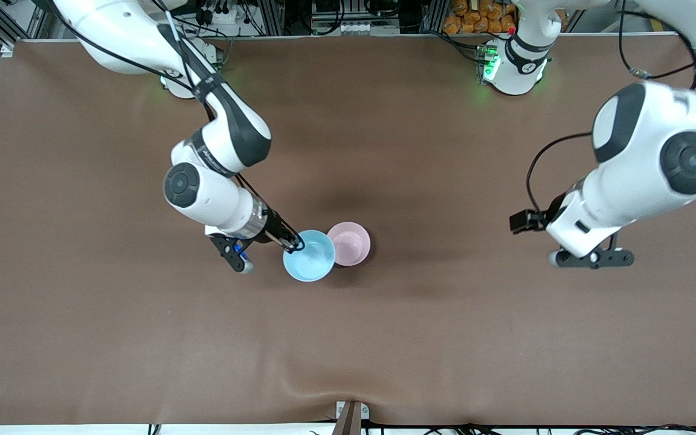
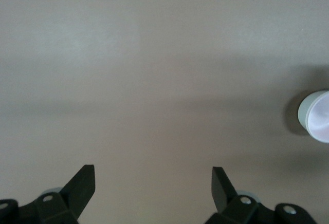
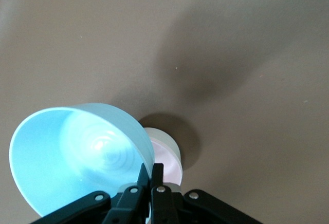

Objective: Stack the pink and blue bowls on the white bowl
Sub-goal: 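Carry the blue bowl with the right gripper while the left gripper withdraws, then lower the blue bowl onto the pink bowl and open the right gripper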

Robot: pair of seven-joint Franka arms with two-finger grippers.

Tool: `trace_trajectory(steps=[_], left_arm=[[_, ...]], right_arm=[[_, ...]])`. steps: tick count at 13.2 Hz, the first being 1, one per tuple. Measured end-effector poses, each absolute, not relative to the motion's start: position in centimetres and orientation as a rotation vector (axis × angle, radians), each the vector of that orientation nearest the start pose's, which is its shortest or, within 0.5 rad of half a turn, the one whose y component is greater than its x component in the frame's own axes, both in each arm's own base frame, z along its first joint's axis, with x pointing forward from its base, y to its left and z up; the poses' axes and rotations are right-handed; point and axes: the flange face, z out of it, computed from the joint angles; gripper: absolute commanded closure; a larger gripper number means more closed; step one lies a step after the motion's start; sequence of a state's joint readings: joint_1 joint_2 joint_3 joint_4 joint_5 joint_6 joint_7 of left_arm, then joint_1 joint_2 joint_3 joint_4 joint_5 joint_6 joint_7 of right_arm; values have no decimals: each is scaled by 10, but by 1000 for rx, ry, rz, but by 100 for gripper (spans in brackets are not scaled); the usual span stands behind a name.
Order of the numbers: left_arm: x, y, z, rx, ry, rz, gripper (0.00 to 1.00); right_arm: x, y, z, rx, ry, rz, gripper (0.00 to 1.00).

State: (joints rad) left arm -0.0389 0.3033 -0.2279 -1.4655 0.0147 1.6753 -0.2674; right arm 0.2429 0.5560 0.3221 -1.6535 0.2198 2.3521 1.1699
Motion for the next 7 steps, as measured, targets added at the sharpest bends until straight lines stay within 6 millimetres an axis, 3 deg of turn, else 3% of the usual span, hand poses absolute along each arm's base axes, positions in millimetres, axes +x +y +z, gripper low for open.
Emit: trace_trajectory(steps=[4,7], left_arm=[[587,-120,575,-3139,20,149,0],[567,-95,623,-3135,-5,49,0]], right_arm=[[574,398,282,-2606,1074,275,100],[559,417,272,-2631,1042,299,100]])
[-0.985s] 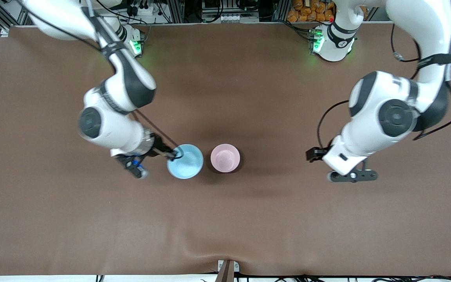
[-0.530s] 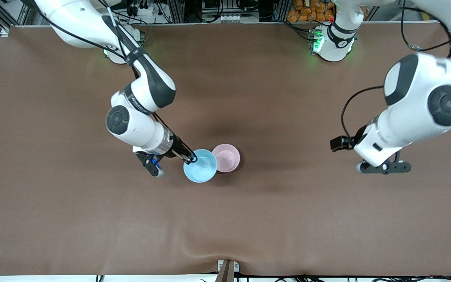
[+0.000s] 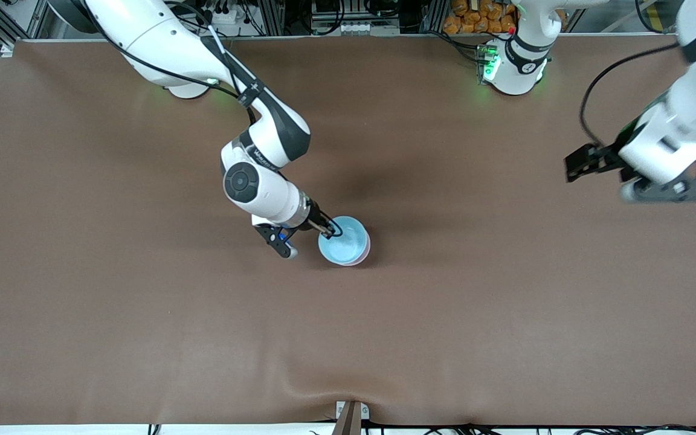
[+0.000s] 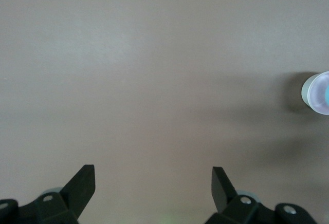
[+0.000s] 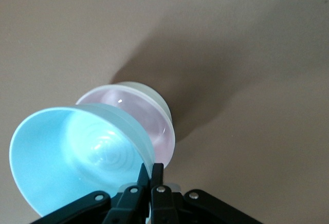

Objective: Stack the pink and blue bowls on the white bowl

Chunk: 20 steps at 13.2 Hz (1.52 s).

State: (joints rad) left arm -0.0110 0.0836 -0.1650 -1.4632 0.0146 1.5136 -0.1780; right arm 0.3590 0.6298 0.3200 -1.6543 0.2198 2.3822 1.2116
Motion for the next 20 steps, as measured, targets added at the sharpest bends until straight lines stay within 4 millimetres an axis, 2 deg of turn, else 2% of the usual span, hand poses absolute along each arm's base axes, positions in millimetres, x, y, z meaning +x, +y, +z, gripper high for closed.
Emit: trace_trajectory(steps=[2,4,8,12,13,14,15,18,20], left_arm=[[549,-84,641,-3125,1,78,0],[539,-80,646,-3118,-2,107,0],[533,-77,651,-3114,-10,120,0],[528,-75,655,-3116,-9,114,0],[528,-75,655,-3119,-7,117,0],[528,-74,654,-3120,-7,119,0],[528,-74,654,-3120,-7,121,0],[529,-71,653,-3121,-13,124,0],[531,-57,653,-3125,19,125,0]], right_arm=[[552,425,269,-2633,1052,309,100],[553,428,265,-2629,1055,275,100],[556,423,247,-2661,1072,203,100],[556,422,245,-2666,1074,197,100],[556,422,245,-2666,1074,197,70],[556,422,245,-2666,1074,197,28],[556,422,245,-2666,1074,197,0],[557,422,246,-2662,1085,195,0],[561,419,247,-2656,1094,185,0]])
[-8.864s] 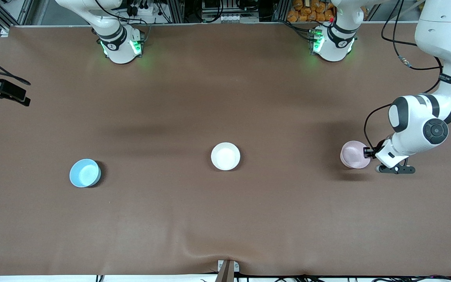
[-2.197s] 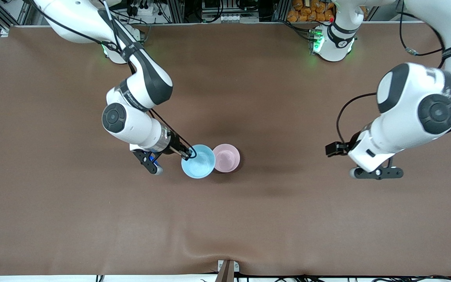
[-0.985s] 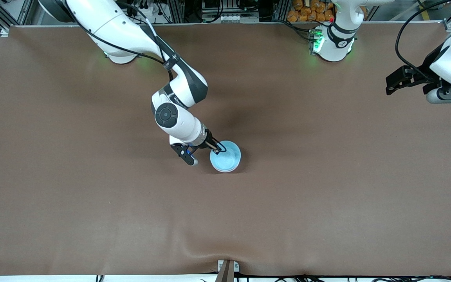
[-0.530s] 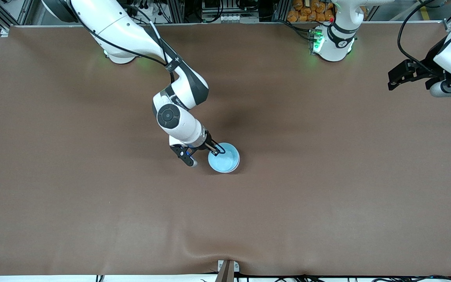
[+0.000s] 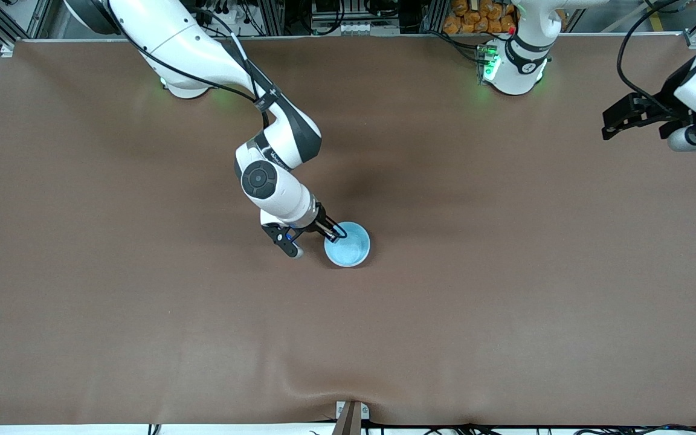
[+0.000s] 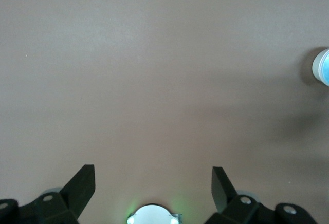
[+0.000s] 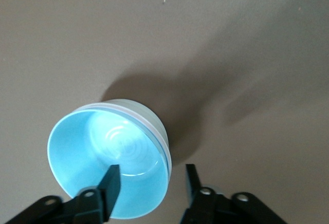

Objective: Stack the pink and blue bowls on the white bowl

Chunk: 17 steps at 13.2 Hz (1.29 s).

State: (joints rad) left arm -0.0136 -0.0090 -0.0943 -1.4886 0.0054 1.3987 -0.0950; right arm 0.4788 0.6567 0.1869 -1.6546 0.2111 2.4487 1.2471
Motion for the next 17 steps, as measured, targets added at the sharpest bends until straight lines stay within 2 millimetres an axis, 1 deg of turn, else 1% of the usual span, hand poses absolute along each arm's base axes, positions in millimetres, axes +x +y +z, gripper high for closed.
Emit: trace_trajectory(steps=[1,2,3,4,5,6,7,8,10,12,13,14,17], left_arm=[[532,-45,653,-3129,21,126,0],[533,-33,652,-3132,8,128,0],[533,-27,652,-3134,-9,132,0],[533,-24,651,-3134,-17,135,0],[533,-24,650,-3134,-17,137,0],[533,-24,650,-3134,-19,137,0],[533,-24,650,-3134,-23,137,0],[533,-24,650,-3134,-27,137,0],[533,-23,650,-3134,-28,137,0],[533,-24,650,-3134,-26,138,0],[533,-24,650,-3134,-26,138,0],[533,-24,650,-3134,-26,138,0],[533,-26,650,-3133,-21,138,0]], right_arm=[[565,416,251,-2649,1099,175,0],[571,412,258,-2637,1105,159,0],[577,406,268,-2627,1112,145,0],[584,395,280,-2634,1107,141,0],[590,380,291,-2663,1083,157,0],[595,362,302,-2705,1047,186,0],[601,339,314,-2743,1005,215,0],[609,312,327,-2775,959,238,0],[624,251,353,-2824,860,263,0],[630,194,378,-2884,750,253,0],[629,174,389,-2906,704,239,0],[624,160,398,-2927,663,225,0],[605,137,414,-3025,518,167,0]])
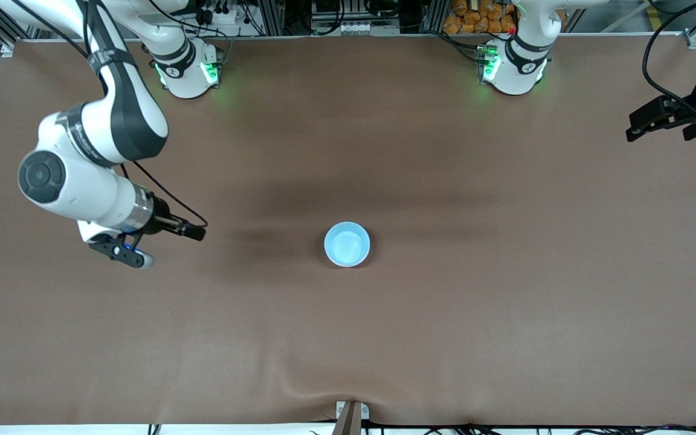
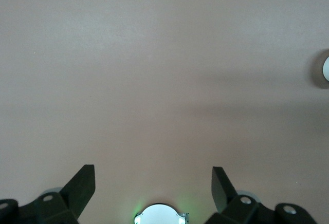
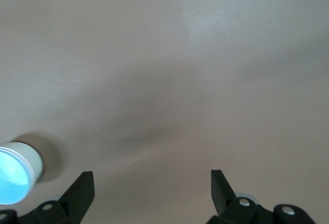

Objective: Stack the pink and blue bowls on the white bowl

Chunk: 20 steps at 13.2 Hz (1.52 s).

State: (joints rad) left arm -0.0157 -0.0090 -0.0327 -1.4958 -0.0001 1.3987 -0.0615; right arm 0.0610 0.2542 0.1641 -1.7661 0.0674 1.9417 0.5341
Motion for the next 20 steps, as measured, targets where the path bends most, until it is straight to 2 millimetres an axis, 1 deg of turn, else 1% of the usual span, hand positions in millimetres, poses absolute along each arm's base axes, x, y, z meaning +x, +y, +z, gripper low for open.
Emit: trace_trajectory(steps=[2,5,8,12,14,16,17,18,20], left_arm=[[533,-28,650,-3133,-14,138,0],[534,-30,651,-3134,-9,125,0],[535,-29,651,-3135,-9,113,0],[535,-29,652,-3135,-6,112,0],[535,-29,652,-3135,0,112,0],[535,-30,652,-3136,4,111,0],[535,-30,652,-3136,5,111,0],[535,-30,652,-3136,6,111,0],[535,-30,652,-3136,7,111,0]], right_arm=[[596,121,429,-3072,441,150,0],[587,81,460,-3095,315,141,0],[573,36,495,-3110,200,125,0],[548,-7,546,-3116,54,71,0],[537,-15,574,-3114,15,73,0],[528,-13,613,-3114,-1,82,0],[525,-12,628,-3114,-7,75,0],[523,-10,638,-3115,-12,67,0],[522,-9,646,-3123,-19,60,0]])
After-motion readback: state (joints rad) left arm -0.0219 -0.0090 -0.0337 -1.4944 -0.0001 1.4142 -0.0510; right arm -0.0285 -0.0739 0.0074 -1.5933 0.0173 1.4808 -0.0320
